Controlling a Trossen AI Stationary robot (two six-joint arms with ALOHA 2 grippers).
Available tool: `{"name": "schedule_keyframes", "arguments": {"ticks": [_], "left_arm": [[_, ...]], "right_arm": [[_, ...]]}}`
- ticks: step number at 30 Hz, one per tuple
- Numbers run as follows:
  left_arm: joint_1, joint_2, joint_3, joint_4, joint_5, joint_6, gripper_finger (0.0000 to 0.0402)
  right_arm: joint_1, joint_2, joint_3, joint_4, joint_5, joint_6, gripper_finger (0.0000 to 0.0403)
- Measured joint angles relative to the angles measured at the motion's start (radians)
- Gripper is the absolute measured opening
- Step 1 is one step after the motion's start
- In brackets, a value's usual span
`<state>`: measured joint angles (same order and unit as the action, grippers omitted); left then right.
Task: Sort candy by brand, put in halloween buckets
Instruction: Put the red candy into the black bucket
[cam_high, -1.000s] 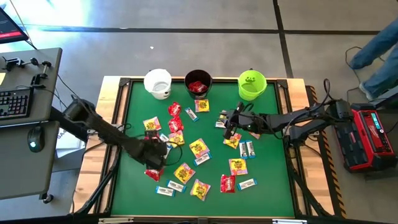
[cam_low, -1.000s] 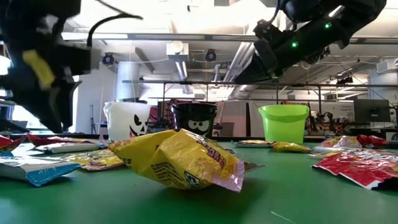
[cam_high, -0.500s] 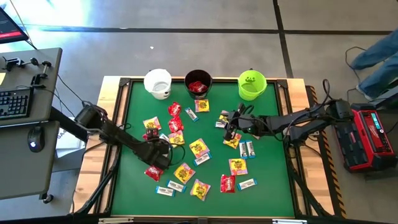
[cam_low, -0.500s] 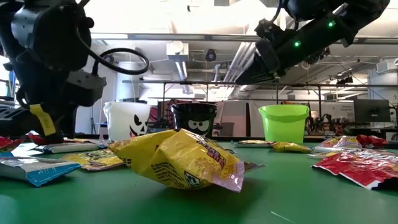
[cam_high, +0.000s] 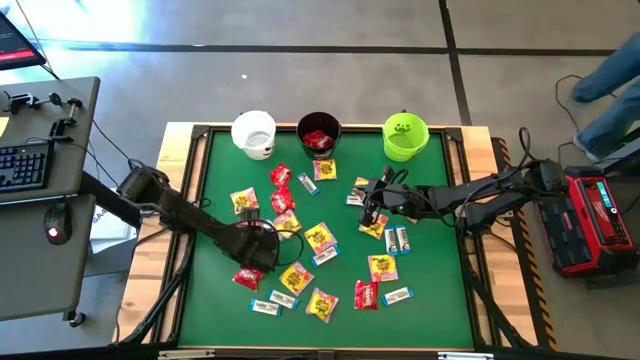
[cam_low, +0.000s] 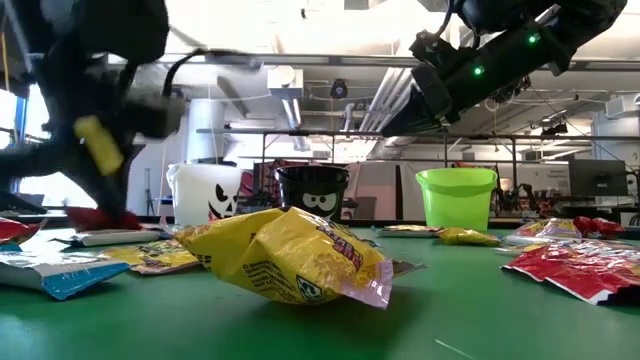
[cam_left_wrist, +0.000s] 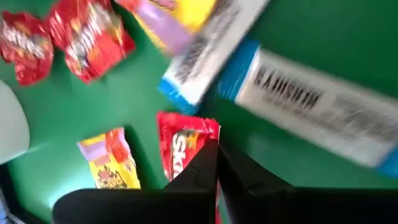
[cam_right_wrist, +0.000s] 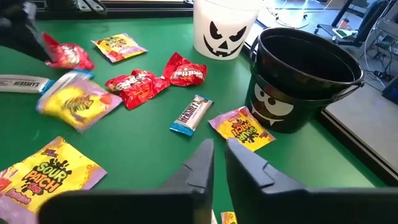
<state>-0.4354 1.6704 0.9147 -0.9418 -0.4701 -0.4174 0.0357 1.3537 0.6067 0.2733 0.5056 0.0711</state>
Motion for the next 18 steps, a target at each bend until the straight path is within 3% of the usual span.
{"name": "schedule_keyframes", "arguments": {"ticks": [7,11,15,18], "left_arm": [[0.080,-0.100,0.111,-0.027,-0.016,0.002,0.0000],[0.156,-0.149,0.174,-0.029,-0.094,0.046,0.0000],[0.272,-0.154,0.238,0.021,-0.178,0.179,0.0000],[0.378,-0.154,0.258,0.183,-0.192,0.337,0.0000]], "right_arm": [[0.000,0.000,0.000,0.000,0.000,-0.001,0.0001],[0.000,0.000,0.000,0.000,0.000,-0.004,0.0000],[0.000,0.000,0.000,0.001,0.000,-0.011,0.0000],[-0.003,0.000,0.000,0.009,0.000,-0.019,0.0000]]}}
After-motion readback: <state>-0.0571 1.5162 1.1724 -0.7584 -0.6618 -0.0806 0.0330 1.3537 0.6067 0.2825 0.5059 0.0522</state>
